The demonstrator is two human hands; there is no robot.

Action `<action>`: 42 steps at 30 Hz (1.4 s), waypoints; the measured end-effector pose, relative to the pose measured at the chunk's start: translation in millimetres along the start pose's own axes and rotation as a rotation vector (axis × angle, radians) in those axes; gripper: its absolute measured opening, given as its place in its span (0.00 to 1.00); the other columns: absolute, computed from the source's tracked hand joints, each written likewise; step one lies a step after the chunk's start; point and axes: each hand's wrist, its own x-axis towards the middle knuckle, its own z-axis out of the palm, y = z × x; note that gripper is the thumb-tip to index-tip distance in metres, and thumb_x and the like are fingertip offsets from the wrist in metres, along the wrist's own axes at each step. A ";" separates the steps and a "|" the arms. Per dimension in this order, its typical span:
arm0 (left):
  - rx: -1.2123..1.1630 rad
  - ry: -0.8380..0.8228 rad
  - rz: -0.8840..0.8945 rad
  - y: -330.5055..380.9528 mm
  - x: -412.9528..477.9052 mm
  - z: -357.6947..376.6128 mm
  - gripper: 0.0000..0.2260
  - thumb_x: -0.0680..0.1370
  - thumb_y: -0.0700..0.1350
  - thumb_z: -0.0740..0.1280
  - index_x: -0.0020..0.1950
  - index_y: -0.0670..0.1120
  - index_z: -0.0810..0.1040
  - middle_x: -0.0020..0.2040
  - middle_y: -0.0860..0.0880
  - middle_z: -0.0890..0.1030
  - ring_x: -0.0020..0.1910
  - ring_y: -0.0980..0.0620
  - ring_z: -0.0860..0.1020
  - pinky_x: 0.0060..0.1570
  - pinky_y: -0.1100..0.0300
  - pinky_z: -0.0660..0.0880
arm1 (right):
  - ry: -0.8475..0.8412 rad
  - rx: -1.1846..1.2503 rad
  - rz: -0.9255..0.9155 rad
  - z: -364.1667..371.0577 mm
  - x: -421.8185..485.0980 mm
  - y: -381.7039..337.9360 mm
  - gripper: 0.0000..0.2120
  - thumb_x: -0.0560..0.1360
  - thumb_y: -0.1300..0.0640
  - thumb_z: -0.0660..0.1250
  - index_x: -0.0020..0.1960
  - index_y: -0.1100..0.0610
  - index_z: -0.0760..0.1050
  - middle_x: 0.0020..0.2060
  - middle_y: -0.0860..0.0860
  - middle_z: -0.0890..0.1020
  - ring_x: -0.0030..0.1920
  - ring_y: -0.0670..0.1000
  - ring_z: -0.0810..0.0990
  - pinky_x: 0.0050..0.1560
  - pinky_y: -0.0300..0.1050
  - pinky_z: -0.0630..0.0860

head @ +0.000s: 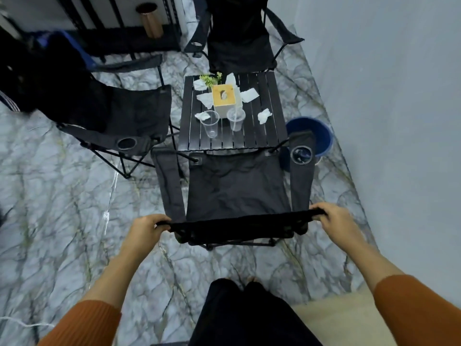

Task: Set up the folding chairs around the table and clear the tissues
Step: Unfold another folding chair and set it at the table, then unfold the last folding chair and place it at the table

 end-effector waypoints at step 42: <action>0.092 0.003 -0.366 -340.4 160.7 -285.1 0.26 0.81 0.52 0.59 0.77 0.46 0.58 0.77 0.45 0.62 0.75 0.45 0.61 0.76 0.46 0.51 | -0.373 -0.310 -0.503 328.7 197.9 -646.8 0.21 0.77 0.54 0.63 0.69 0.57 0.66 0.65 0.57 0.73 0.64 0.59 0.72 0.60 0.56 0.74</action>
